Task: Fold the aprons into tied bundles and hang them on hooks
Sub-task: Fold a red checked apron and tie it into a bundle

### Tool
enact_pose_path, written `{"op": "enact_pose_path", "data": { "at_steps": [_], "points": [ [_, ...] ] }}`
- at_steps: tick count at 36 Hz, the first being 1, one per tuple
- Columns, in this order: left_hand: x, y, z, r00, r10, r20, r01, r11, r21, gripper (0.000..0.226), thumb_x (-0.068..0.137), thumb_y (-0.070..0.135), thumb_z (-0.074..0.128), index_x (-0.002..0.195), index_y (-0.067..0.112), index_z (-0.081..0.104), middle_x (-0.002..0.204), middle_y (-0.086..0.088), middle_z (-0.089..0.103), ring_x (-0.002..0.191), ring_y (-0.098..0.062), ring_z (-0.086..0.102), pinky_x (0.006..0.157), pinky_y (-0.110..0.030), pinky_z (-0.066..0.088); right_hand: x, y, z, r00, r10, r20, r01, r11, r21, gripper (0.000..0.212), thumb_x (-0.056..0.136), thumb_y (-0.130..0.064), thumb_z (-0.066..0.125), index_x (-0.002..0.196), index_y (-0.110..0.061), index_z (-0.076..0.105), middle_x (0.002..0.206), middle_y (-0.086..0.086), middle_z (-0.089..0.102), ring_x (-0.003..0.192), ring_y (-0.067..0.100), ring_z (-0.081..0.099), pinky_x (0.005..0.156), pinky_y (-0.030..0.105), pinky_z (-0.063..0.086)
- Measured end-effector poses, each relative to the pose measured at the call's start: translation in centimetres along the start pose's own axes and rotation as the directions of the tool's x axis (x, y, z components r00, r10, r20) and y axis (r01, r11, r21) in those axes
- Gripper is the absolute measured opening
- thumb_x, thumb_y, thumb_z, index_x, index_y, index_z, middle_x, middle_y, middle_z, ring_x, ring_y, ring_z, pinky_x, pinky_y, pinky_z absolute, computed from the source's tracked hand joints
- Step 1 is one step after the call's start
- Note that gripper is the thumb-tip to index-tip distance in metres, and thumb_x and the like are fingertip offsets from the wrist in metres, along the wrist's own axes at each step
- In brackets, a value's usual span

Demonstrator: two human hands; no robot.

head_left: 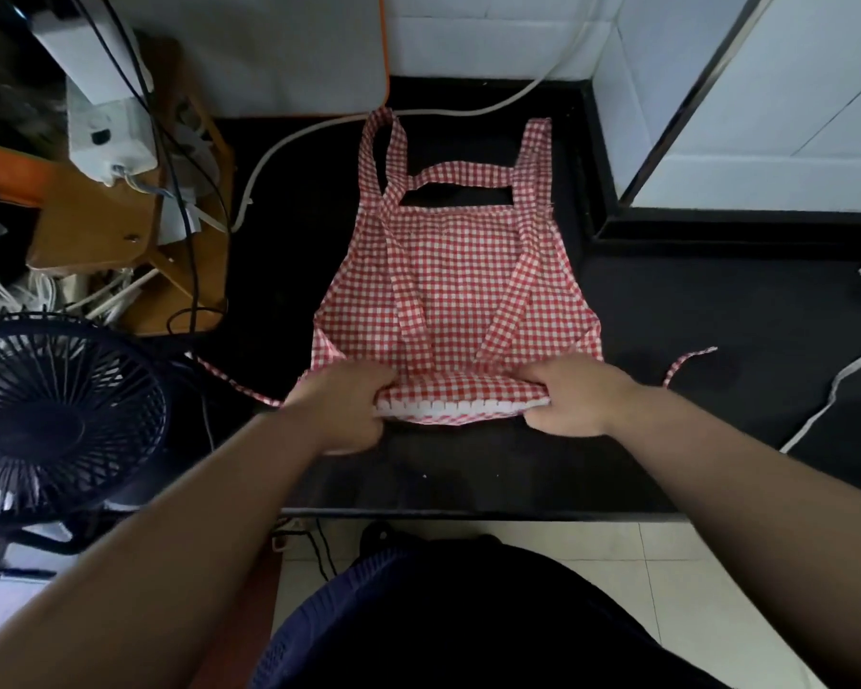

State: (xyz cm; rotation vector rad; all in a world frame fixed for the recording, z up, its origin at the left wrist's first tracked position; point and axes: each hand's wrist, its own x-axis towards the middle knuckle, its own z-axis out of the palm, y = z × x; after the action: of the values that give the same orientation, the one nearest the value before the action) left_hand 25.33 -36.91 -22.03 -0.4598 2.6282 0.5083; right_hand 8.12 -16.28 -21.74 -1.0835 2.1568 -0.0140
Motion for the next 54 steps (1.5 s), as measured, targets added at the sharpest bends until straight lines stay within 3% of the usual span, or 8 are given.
{"op": "enact_pose_path", "data": {
  "at_steps": [6, 11, 18, 22, 32, 38, 44, 54],
  "points": [
    [1.1, -1.8, -2.4, 0.974, -0.062, 0.216, 0.105, 0.975, -0.195, 0.040, 0.086, 0.036, 0.066, 0.122, 0.023, 0.058, 0.116, 0.002, 0.062, 0.104, -0.018, 0.058, 0.083, -0.027, 0.044, -0.5, 0.3, -1.5, 0.987, 0.154, 0.043, -0.154, 0.988, 0.000, 0.030, 0.086, -0.049, 0.052, 0.106, -0.028, 0.051, 0.091, -0.011, 0.053, 0.084, 0.011, 0.054, 0.074, 0.028, 0.046],
    [0.7, -1.6, 0.4, 0.991, -0.134, -0.015, 0.133, 0.948, 0.290, 0.057, 0.099, 0.047, 0.035, 0.150, 0.034, 0.015, 0.157, -0.003, 0.018, 0.141, -0.028, 0.020, 0.112, -0.049, 0.018, -0.9, 0.1, 1.2, 0.959, 0.188, -0.214, -0.238, 0.942, -0.238, 0.055, 0.097, -0.046, 0.041, 0.146, -0.034, 0.018, 0.149, 0.004, 0.031, 0.137, 0.029, 0.029, 0.113, 0.055, 0.022],
    [-1.3, -1.0, 5.0, 0.997, -0.082, -0.016, 0.083, 0.990, 0.114, 0.078, 0.085, 0.065, 0.008, 0.150, 0.030, -0.017, 0.159, 0.007, -0.018, 0.146, -0.016, -0.019, 0.115, -0.044, -0.016, -2.0, 0.4, 4.8, 0.990, 0.113, -0.083, -0.132, 0.952, -0.276, 0.086, 0.075, -0.080, -0.005, 0.149, -0.038, 0.000, 0.160, -0.001, 0.001, 0.146, 0.030, -0.003, 0.112, 0.057, -0.015],
    [-1.8, -1.9, 4.6, 0.992, -0.012, 0.122, -0.008, 0.987, 0.160, 0.123, 0.058, 0.097, 0.024, 0.147, 0.029, -0.027, 0.153, 0.006, -0.033, 0.141, -0.017, -0.030, 0.114, -0.045, -0.017, -2.0, 1.0, 4.0, 0.997, 0.073, 0.027, -0.061, 0.947, -0.317, 0.101, 0.072, -0.084, 0.038, 0.149, -0.036, -0.007, 0.159, -0.001, -0.006, 0.146, 0.029, -0.002, 0.115, 0.053, -0.009],
    [-0.1, -2.0, -1.2, 0.962, -0.047, 0.268, 0.111, 0.968, -0.226, 0.051, 0.081, 0.024, 0.065, 0.132, 0.025, 0.058, 0.127, -0.001, 0.057, 0.103, -0.015, 0.052, 0.084, -0.027, 0.044, -1.0, 0.8, -0.5, 0.985, 0.126, 0.119, -0.142, 0.981, 0.132, 0.035, 0.087, -0.048, 0.052, 0.118, -0.032, 0.057, 0.115, -0.012, 0.059, 0.098, 0.010, 0.054, 0.086, 0.027, 0.047],
    [0.5, -4.1, -1.2, 0.962, -0.194, 0.191, 0.266, 0.816, -0.514, 0.061, 0.075, 0.067, 0.063, 0.117, 0.023, 0.060, 0.107, 0.001, 0.067, 0.089, -0.012, 0.062, 0.080, -0.029, 0.049, -1.0, 1.0, -0.3, 0.947, 0.311, -0.078, -0.304, 0.949, 0.085, 0.060, 0.090, -0.060, 0.041, 0.136, -0.022, 0.033, 0.121, -0.001, 0.057, 0.098, 0.019, 0.061, 0.085, 0.035, 0.052],
    [0.9, -2.5, 0.3, 0.938, -0.248, -0.242, 0.293, 0.941, 0.171, 0.049, 0.097, 0.048, 0.040, 0.142, 0.032, 0.034, 0.144, 0.000, 0.041, 0.131, -0.027, 0.038, 0.109, -0.044, 0.026, -0.5, 0.2, 1.1, 0.929, 0.146, -0.341, -0.278, 0.883, -0.378, 0.051, 0.099, -0.041, 0.034, 0.146, -0.034, 0.017, 0.152, 0.006, 0.025, 0.139, 0.033, 0.025, 0.117, 0.053, 0.009],
    [-1.3, -1.6, 3.0, 0.998, -0.022, 0.057, 0.010, 0.977, 0.212, 0.112, 0.068, 0.086, 0.034, 0.153, 0.024, -0.004, 0.160, 0.006, -0.003, 0.147, -0.019, -0.002, 0.118, -0.042, -0.004, -0.5, 0.4, 1.7, 0.997, 0.051, -0.058, -0.067, 0.950, -0.304, 0.079, 0.087, -0.062, 0.047, 0.150, -0.030, 0.012, 0.158, -0.002, 0.018, 0.144, 0.024, 0.018, 0.118, 0.047, 0.007]
  ]
}}
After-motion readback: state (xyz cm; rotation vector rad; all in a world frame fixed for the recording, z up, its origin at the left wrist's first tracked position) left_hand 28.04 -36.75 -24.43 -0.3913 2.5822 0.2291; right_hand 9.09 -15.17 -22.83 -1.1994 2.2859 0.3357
